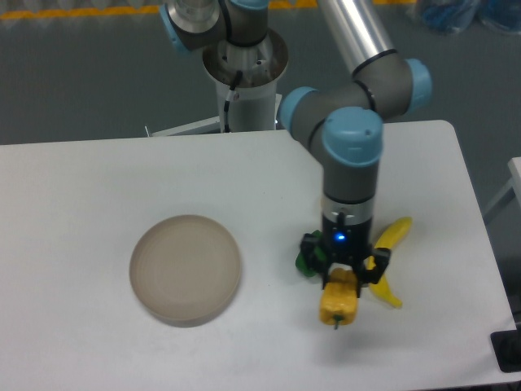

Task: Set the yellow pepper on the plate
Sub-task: 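Carry the held yellow pepper over the green pepper to the plate, then lower the yellow pepper onto the plate and open the gripper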

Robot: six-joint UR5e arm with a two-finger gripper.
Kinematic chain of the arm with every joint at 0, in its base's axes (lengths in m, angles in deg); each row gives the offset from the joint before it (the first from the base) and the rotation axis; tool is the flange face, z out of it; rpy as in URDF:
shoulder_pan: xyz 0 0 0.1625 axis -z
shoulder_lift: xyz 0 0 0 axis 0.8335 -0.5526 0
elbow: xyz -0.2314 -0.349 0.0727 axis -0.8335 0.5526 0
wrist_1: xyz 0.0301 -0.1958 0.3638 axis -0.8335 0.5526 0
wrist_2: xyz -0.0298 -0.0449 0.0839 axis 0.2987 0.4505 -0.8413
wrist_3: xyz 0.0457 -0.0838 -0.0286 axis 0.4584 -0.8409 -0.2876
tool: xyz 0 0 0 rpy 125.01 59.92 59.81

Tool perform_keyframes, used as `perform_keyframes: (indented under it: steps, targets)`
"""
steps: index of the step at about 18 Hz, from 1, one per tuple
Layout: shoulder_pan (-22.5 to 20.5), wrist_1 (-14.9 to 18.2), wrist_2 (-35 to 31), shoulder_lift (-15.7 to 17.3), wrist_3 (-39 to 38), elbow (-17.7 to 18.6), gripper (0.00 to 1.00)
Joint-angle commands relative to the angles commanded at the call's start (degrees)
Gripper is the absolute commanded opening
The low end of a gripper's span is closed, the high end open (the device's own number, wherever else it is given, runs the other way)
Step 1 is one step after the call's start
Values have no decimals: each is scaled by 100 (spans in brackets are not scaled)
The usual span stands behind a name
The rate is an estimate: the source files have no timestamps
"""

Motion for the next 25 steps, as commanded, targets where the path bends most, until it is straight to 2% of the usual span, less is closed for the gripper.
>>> perform_keyframes:
  steps: [3,6,9,14,19,25]
  targets:
    - [396,9,-35,220,-510,299,42]
    - [678,9,8,553,-626,1018,42]
    - [819,-9,-26,616,-582,1424,42]
    - [1030,-17,-35,572,-565,1635,42]
    - [1162,-26,-44,353,-599,1644,42]
    - [1179,-26,-44,247,-591,1653,43]
